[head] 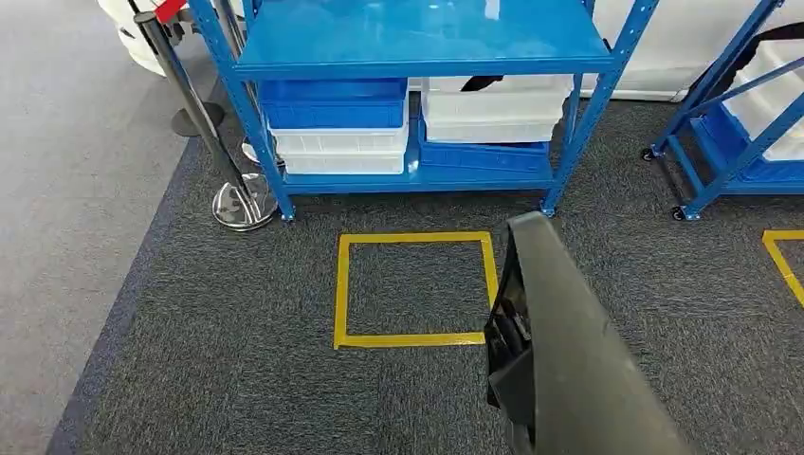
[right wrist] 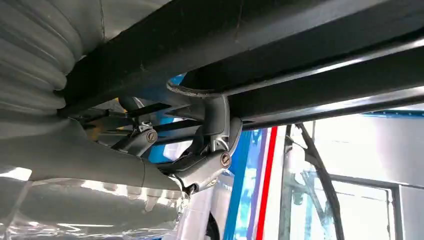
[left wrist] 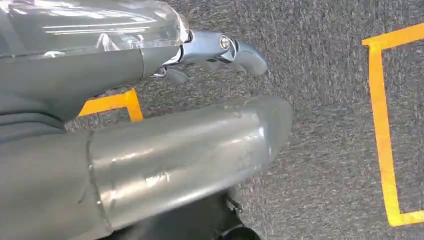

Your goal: Take the parts from the cabinet and place them on the table.

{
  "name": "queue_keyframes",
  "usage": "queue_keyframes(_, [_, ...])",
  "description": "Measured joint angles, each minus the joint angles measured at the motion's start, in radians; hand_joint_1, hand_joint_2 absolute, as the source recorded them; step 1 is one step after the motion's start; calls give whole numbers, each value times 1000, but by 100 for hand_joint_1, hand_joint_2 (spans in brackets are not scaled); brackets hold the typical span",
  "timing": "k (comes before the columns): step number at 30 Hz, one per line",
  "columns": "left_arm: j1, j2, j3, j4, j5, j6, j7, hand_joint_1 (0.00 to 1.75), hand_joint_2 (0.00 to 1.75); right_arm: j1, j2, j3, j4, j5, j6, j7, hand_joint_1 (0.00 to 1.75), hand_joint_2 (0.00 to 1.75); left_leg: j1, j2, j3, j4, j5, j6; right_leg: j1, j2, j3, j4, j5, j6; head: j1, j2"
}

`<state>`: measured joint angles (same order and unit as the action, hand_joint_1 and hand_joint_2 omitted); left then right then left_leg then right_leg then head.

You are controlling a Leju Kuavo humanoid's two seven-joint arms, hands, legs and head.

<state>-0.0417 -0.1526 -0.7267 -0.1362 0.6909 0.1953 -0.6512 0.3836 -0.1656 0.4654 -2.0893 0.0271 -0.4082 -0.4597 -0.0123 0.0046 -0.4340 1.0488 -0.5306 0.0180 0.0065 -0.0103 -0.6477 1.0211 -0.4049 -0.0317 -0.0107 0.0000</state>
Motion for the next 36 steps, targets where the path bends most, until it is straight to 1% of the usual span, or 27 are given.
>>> queue_keyframes(1, [-3, 0, 0, 0, 0, 0, 0, 0, 0, 1, 0, 0, -1, 0, -2, 0, 175, 175, -1, 0, 41, -84, -29, 1, 0, -3, -4, 1, 11, 5, 1, 0])
queue_keyframes(2, [-5, 0, -1, 0, 0, 0, -1, 0, 0, 2, 0, 1, -1, 0, -3, -1, 175, 175, -4, 0, 37, -93, -35, 3, -2, -6, -11, -1, 25, 10, 1, 0])
queue_keyframes(4, [-1, 0, -4, 0, 0, 0, -1, 0, 0, 4, 0, 5, -1, 0, -6, -2, 175, 175, -2, -1, 19, -95, -10, 13, -1, -7, -16, -11, 53, 22, 1, 0])
queue_keyframes(5, [-1, -1, -5, 0, 0, -1, -2, 0, 0, 4, 0, 5, -1, 0, -7, -3, 175, 175, 7, 8, 10, -103, 6, 17, -5, 1, -23, -3, 36, 26, 2, 0])
queue_keyframes(6, [-1, -1, -6, 0, 0, -1, -2, 0, 0, 8, 0, 5, -1, 0, -8, -3, 175, 175, 6, 6, -5, -102, 19, 26, -4, 5, -36, 26, -27, 30, 4, 0])
queue_keyframes(8, [6, -1, -6, 0, 0, -1, -2, 0, 0, 10, 0, 7, -1, 1, -11, -5, 175, 175, 5, 13, -37, -96, 41, 31, -12, 8, -62, 161, -162, 39, 10, 0])
queue_keyframes(9, [4, -1, -6, 0, 0, -2, -2, 0, 0, 10, 0, 8, -1, 2, -11, -5, 175, 175, 5, 14, -56, -90, 52, 31, -15, 8, -72, 232, -194, 43, 9, 0])
queue_keyframes(10, [2, -1, -6, 0, 0, -2, -2, 0, 0, 10, 0, 9, 0, 4, -12, -5, 175, 175, 5, 14, -73, -83, 62, 30, -17, 8, -75, 286, -192, 46, 12, 0])
queue_keyframes(11, [1, -1, -6, 0, 0, -2, -2, 0, 0, 10, 0, 9, 0, 6, -14, -5, 175, 175, 5, 14, -93, -75, 71, 28, -21, 8, -63, 307, -156, 49, 12, 0])
queue_keyframes(13, [1, -1, -7, 0, 0, -4, -2, 0, 0, 10, 0, 11, 1, 12, -15, -4, 175, 175, 5, 14, -136, -54, 88, 20, -26, 7, 18, 235, -76, 50, 11, 0])
queue_keyframes(14, [1, -1, -7, 0, 0, -5, -2, 0, 0, 9, 0, 13, 1, 13, -16, -4, 175, 175, 5, 13, -153, -43, 95, 16, -28, 8, 90, 148, -76, 47, 11, 0])
queue_keyframes(15, [1, -1, -8, 0, 0, -5, -3, 0, 0, 8, 0, 13, 1, 15, -18, -4, 175, 175, 4, 12, -163, -35, 100, 11, -27, 8, 162, 51, -132, 42, 11, 0])
queue_keyframes(16, [0, -2, -9, 0, -1, -5, -5, 0, 0, 6, 0, 13, 1, 16, -18, -5, 175, 175, 1, 10, -166, -26, 104, 6, -20, 10, 209, -29, -162, 38, 11, 0])
queue_keyframes(19, [0, -1, -17, 0, 0, -5, -5, 0, 0, 6, 0, 14, 1, 19, -18, -5, 175, 175, 7, 10, -174, -32, 134, -14, -10, 8, 188, -23, -145, 20, 12, 0])
queue_keyframes(20, [4, 0, -18, 1, 0, -5, -5, 0, 0, 8, 1, 14, 2, 19, -18, -5, 175, 175, 7, 6, -181, -29, 137, -20, -20, 5, 176, -31, -128, 11, 14, 0])
queue_keyframes(22, [3, 0, -19, 1, 0, -6, -6, 0, 0, 7, 3, 16, 2, 19, -18, -5, 175, 175, 14, 2, -209, 40, 22, -30, -19, 0, 143, -29, -102, -7, 7, 0])
queue_keyframes(24, [5, 0, -20, 1, 1, -9, -6, 0, 0, 7, 4, 17, 2, 22, -21, -5, 175, 175, 16, 2, -235, 178, -89, -37, -16, 0, 109, -27, -80, -7, 5, 0])
queue_keyframes(25, [4, 0, -20, 1, 4, -11, -8, 0, 0, 8, 4, 17, 2, 26, -24, -4, 175, 175, 16, 2, -240, 235, -95, -39, -15, 0, 92, -26, -71, -6, 5, 0])
queue_keyframes(26, [4, 0, -20, 1, 13, -12, -6, 0, 0, 8, 5, 17, 2, 34, -34, -2, 175, 175, 16, 2, -236, 271, -60, -40, -15, 0, 74, -23, -59, -4, 4, 0])
queue_keyframes(27, [4, 1, -20, 1, 20, -12, 2, 0, 0, 9, 6, 17, 2, 44, -48, -1, 175, 175, 16, 2, -219, 271, -2, -38, -14, -1, 56, -20, -48, -2, 4, 0])
queue_keyframes(28, [5, 1, -20, 1, 21, -9, 11, 0, 0, 10, 9, 16, 2, 56, -62, -1, 175, 175, 16, 2, -187, 240, 49, -35, -13, -2, 40, -15, -38, 0, 5, 0])
queue_keyframes(29, [7, 1, -20, 1, 21, 1, 20, 0, 0, 12, 13, 15, 2, 74, -84, -1, 175, 175, 16, 2, -135, 174, 71, -30, -12, -1, 27, -11, -31, 2, 4, 0])
queue_keyframes(30, [6, 2, -21, 1, 21, 11, 26, 0, 0, 13, 19, 11, 2, 90, -105, -2, 175, 175, 14, 0, -56, 66, 43, -20, -12, -2, 21, -4, -24, 5, 4, 0])
queue_keyframes(31, [5, 4, -21, 1, 21, 22, 31, 0, 0, 15, 27, 7, 2, 103, -121, -1, 175, 175, 8, 1, 16, -45, -9, -15, -8, 0, 18, 3, -19, 11, 4, 0])
queue_keyframes(32, [3, 4, -22, 1, 22, 28, 36, 0, 0, 16, 32, 2, 1, 112, -134, 0, 175, 175, 8, 1, 33, -91, -35, -13, -8, -3, 17, 4, -14, 17, 6, 0])
queue_keyframes(35, [4, 5, -23, 1, 32, 44, 51, 0, 0, 18, 45, -14, 1, 130, -158, 6, 175, 175, 7, 3, 22, -98, -13, 11, -10, -5, 16, -5, 12, 37, 6, 0])
queue_keyframes(36, [5, 5, -23, 2, 33, 47, 54, 0, 0, 22, 47, -21, 2, 131, -162, 9, 175, 175, 11, 8, 18, -101, 0, 17, -16, 2, 8, 10, -8, 41, 5, 0])
